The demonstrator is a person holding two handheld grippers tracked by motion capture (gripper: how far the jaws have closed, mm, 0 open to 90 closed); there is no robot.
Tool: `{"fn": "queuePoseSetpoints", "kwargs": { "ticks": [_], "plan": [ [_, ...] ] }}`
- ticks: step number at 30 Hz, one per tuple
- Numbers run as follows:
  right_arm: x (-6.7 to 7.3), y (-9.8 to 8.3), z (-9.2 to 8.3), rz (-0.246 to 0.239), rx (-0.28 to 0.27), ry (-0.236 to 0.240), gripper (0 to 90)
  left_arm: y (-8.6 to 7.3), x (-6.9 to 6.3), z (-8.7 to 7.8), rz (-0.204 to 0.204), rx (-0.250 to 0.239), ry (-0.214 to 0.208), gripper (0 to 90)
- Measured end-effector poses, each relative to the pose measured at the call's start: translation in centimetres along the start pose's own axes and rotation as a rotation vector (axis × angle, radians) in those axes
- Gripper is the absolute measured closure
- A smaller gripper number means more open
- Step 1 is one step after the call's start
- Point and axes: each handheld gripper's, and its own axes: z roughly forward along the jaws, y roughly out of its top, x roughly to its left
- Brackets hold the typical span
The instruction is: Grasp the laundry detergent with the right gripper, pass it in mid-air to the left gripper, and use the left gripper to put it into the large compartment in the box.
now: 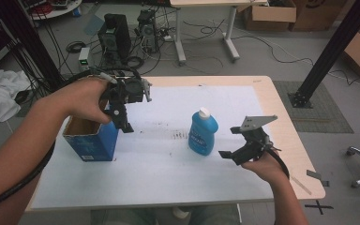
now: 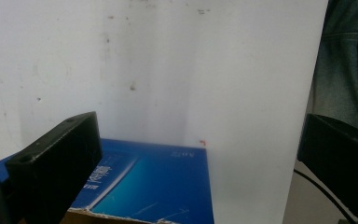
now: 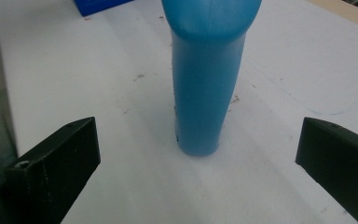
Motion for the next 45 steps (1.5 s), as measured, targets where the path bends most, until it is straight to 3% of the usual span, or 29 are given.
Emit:
{"fn": "queuePoseSetpoints", "kwargs": {
  "ticks": [2,16,33,38,45],
  "plan": [
    [-0.3,-0.4,1.4,0.013,-0.013,-0.002,0.0,0.0,0.0,0.0,-0.002,-0.001,0.0,0.2],
    [-0.4,-1.2,5.8,0.054,-0.096,-0.003,0.0,-0.3,-0.1,-0.1,-0.009,0.002,0.007,0.2],
    [-0.6,-1.3,8.5,0.077,-0.178,-0.036,0.0,-0.7,0.0,-0.1,-0.019,0.005,0.01,0.3],
    [-0.7,-1.4,8.7,0.092,-0.223,-0.056,0.0,-0.8,-0.1,-0.2,-0.02,0.004,0.013,0.3],
    [-0.5,-1.5,9.0,0.095,-0.236,-0.075,2.4,-0.7,-0.1,-0.2,-0.021,0.009,0.014,0.3]
  ]
}}
